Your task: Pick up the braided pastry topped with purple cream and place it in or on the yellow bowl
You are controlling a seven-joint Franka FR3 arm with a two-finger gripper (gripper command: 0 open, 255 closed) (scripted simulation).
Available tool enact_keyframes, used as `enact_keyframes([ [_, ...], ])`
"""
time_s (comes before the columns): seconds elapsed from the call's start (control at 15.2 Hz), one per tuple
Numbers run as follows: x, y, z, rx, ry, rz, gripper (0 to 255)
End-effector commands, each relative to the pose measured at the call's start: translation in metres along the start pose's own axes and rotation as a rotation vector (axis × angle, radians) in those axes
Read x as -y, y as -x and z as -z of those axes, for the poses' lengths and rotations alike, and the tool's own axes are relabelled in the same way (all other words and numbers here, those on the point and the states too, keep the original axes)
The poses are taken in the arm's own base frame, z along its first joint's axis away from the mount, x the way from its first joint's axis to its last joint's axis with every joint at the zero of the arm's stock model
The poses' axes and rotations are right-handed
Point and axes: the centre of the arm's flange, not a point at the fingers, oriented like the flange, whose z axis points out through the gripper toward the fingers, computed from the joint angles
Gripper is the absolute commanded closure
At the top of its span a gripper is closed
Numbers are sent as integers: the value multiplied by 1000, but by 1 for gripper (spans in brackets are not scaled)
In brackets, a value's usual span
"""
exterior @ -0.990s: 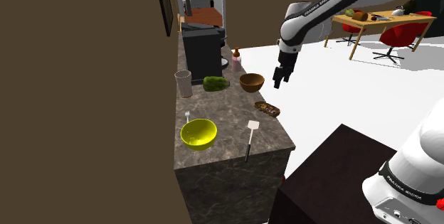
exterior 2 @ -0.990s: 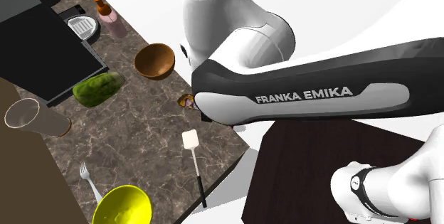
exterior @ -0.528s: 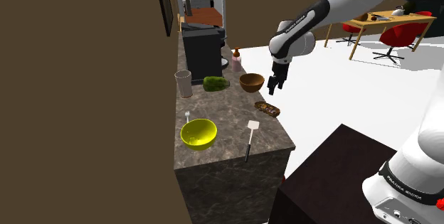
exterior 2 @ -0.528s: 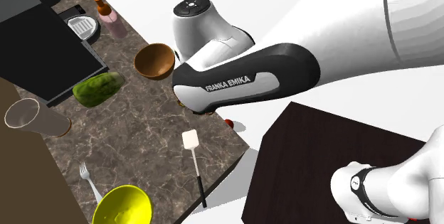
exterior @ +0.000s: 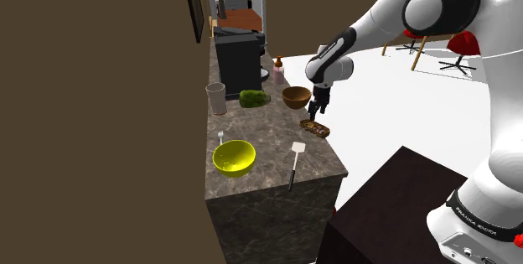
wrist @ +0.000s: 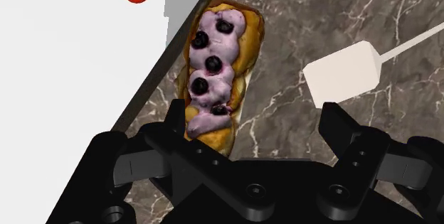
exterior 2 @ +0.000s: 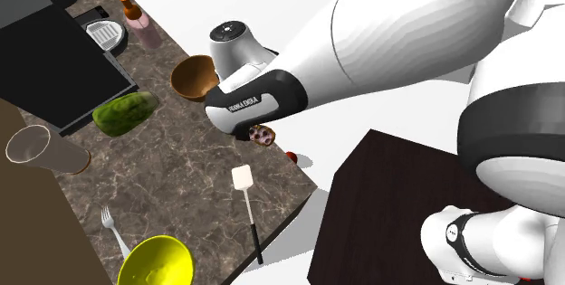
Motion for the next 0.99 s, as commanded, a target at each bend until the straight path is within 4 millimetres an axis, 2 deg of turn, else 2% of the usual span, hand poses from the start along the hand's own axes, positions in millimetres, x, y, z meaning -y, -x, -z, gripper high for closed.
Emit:
enact_keyframes([
  [0.0, -10, -11, -21, 6, -3, -2, 0],
  [0.2, -28, -29, -53, 15, -7, -5, 0],
  [0.73, -29, -30, -95, 16, -7, -5, 0],
  [0.92, -29, -30, -95, 16, -7, -5, 0],
])
